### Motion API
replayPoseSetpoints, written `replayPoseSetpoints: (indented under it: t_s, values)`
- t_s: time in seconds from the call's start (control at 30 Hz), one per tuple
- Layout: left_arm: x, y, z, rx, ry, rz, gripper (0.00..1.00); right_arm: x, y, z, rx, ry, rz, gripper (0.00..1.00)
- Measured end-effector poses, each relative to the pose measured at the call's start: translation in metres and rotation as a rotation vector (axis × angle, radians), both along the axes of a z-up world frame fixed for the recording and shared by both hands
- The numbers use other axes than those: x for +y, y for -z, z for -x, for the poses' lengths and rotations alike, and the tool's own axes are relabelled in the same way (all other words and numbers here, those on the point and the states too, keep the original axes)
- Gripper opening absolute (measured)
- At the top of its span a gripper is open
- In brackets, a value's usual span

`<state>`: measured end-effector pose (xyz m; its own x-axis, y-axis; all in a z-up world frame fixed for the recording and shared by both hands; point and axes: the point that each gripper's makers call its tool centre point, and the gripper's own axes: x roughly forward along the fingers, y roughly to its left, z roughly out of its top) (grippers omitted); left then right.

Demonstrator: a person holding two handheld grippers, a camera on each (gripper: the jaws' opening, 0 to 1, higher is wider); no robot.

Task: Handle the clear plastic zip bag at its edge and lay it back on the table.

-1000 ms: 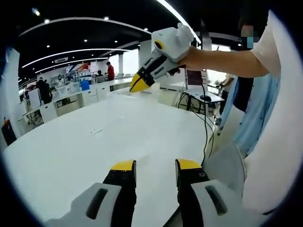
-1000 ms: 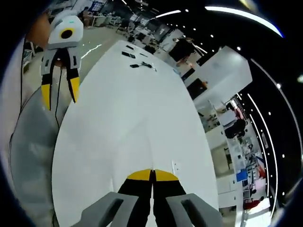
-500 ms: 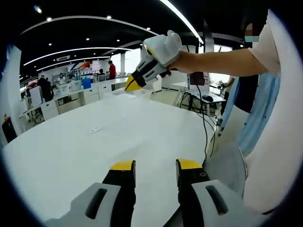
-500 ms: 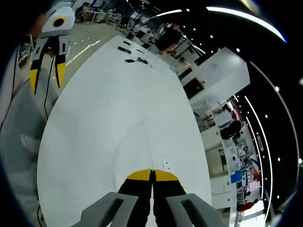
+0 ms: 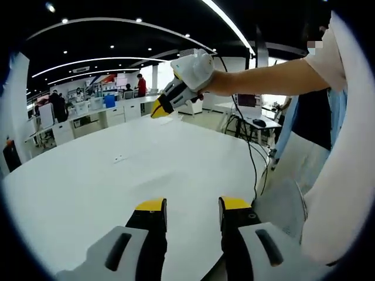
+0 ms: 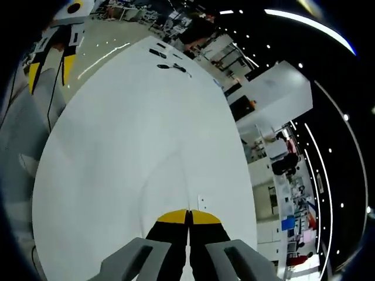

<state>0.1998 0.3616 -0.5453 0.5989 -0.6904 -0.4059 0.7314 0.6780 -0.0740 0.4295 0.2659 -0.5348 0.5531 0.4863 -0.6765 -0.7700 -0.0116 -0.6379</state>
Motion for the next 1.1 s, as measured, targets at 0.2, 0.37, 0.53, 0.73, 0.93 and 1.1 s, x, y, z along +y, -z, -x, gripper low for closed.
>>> replayPoseSetpoints:
  t_s: [0.2, 0.37, 0.53, 0.73, 0.93, 1.1]
  values:
    - [0.001, 0.0, -0.001, 0.004, -0.007, 0.003, 0.33, 0.003, 0.004, -0.001, -0.039, -0.029, 0.027, 0.0]
    - [0.002, 0.001, -0.002, 0.007, -0.011, 0.005, 0.33, 0.006, 0.02, 0.007, -0.039, -0.056, 0.044, 0.0]
    - [0.001, 0.003, -0.002, 0.012, -0.01, 0.003, 0.33, 0.008, 0.039, 0.024, -0.03, -0.094, 0.064, 0.0]
    - [0.001, 0.006, -0.003, 0.018, -0.007, 0.0, 0.32, 0.01, 0.055, 0.041, -0.015, -0.116, 0.054, 0.0]
    - [-0.001, 0.006, -0.003, 0.022, -0.003, -0.003, 0.32, 0.013, 0.073, 0.06, -0.012, -0.152, 0.054, 0.0]
    - [-0.004, 0.006, -0.002, 0.024, 0.001, -0.006, 0.32, 0.011, 0.087, 0.068, -0.003, -0.164, 0.051, 0.0]
